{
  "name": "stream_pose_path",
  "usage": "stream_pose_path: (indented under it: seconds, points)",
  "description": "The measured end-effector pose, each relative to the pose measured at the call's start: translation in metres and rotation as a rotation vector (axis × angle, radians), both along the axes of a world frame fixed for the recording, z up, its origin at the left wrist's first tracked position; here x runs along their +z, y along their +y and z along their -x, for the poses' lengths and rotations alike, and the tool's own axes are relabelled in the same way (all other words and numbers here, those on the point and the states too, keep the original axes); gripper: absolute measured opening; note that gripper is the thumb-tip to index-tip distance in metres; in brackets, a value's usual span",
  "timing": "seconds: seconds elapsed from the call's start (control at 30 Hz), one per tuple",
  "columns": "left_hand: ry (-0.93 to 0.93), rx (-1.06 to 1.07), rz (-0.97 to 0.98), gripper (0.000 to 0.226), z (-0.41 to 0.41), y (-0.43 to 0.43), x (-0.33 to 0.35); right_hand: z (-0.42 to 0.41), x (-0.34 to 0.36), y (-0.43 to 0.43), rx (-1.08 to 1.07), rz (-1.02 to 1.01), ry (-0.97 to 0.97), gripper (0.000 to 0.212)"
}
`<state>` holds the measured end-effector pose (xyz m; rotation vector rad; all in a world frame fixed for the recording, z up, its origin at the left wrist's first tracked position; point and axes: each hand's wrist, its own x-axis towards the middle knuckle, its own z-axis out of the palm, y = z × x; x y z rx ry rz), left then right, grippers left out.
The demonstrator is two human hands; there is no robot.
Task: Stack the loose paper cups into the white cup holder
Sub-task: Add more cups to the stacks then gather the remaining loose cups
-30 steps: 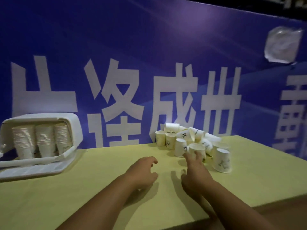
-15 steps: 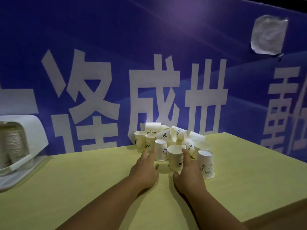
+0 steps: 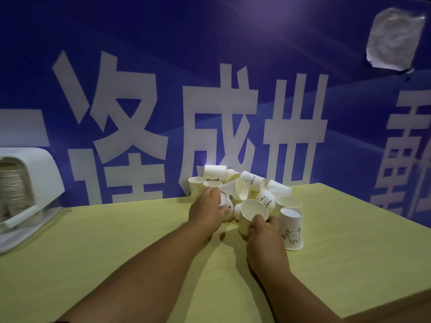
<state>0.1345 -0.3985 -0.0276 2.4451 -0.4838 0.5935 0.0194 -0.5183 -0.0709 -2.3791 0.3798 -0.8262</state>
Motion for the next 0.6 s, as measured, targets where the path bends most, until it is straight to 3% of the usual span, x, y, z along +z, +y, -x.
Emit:
stream_pose_path:
  seconds: [0.23,0.37,0.6]
  points:
    - [0.093,0.012,0.084,0.075,0.039,0.072,0.004,0.007,0.005,0.000,0.006,0.067,-0.016,0.018]
    - [0.187,0.065,0.125,0.059,0.057,0.139,0.005,0.011,0.010,0.013,0.085,0.152,0.030,0.025]
    - [0.250,0.182,0.221,0.060,0.081,0.241,0.003,-0.006,0.017,0.092,0.292,0.075,-0.009,0.023]
